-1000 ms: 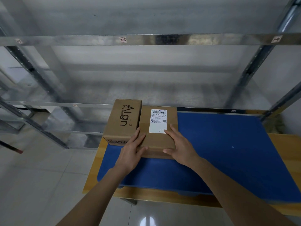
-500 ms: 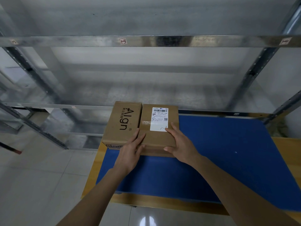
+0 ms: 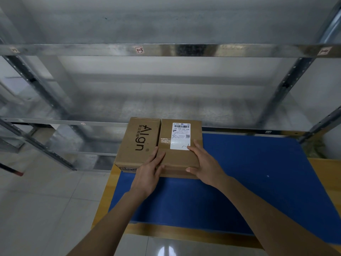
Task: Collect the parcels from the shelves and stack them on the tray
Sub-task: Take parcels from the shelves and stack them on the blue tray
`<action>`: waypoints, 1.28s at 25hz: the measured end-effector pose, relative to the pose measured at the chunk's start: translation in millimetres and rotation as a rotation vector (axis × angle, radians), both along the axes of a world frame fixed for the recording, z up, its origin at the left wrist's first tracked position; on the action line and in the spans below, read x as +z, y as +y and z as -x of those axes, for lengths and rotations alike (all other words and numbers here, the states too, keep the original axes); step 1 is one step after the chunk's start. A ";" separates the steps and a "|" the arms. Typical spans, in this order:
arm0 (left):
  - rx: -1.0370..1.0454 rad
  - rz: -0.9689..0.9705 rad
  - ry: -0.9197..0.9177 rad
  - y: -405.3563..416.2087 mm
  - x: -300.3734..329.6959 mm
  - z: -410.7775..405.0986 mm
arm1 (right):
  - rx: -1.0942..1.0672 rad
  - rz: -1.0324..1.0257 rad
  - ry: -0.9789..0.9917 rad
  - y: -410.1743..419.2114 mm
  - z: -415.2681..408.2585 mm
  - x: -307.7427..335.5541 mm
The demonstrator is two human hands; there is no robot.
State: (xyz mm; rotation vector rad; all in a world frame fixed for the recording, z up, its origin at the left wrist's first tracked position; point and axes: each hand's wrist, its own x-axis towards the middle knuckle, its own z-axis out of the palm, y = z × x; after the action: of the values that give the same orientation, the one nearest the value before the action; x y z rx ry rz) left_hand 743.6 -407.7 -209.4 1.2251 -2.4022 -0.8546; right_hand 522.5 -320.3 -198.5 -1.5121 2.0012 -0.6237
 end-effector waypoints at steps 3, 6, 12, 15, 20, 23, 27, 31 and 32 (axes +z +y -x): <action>-0.002 -0.024 -0.007 0.9 4.1 -1.6 | 0.017 -0.014 0.006 1.9 -0.3 4.9; -0.012 -0.024 -0.016 1.6 11.2 -6.5 | 0.037 -0.007 0.022 10.6 -0.2 21.1; -0.053 -0.005 0.045 9.7 62.6 -13.8 | -0.032 0.017 0.067 51.5 8.2 80.2; -0.049 0.044 0.051 22.6 105.5 -10.4 | -0.123 0.015 0.155 79.4 11.0 118.2; -0.105 0.150 0.116 70.8 186.3 -7.9 | -0.264 0.039 0.342 165.2 -2.1 207.0; -0.181 0.220 0.104 97.5 230.3 -3.2 | -0.306 0.037 0.444 214.8 -2.6 260.5; -0.330 0.296 0.185 151.8 295.8 20.6 | -0.426 0.044 0.565 297.2 4.6 332.4; -0.450 0.324 0.244 209.7 347.2 63.4 | -0.554 0.080 0.594 379.0 14.1 383.1; -0.488 0.332 0.267 227.7 359.0 78.4 | -0.587 0.086 0.597 403.1 17.2 392.8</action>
State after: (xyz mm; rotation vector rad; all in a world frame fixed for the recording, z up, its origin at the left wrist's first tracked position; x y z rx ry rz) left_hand 665.2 -180.0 149.6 0.3800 -2.5135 -0.6498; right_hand 505.3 82.8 194.3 -1.2371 2.9615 -0.5152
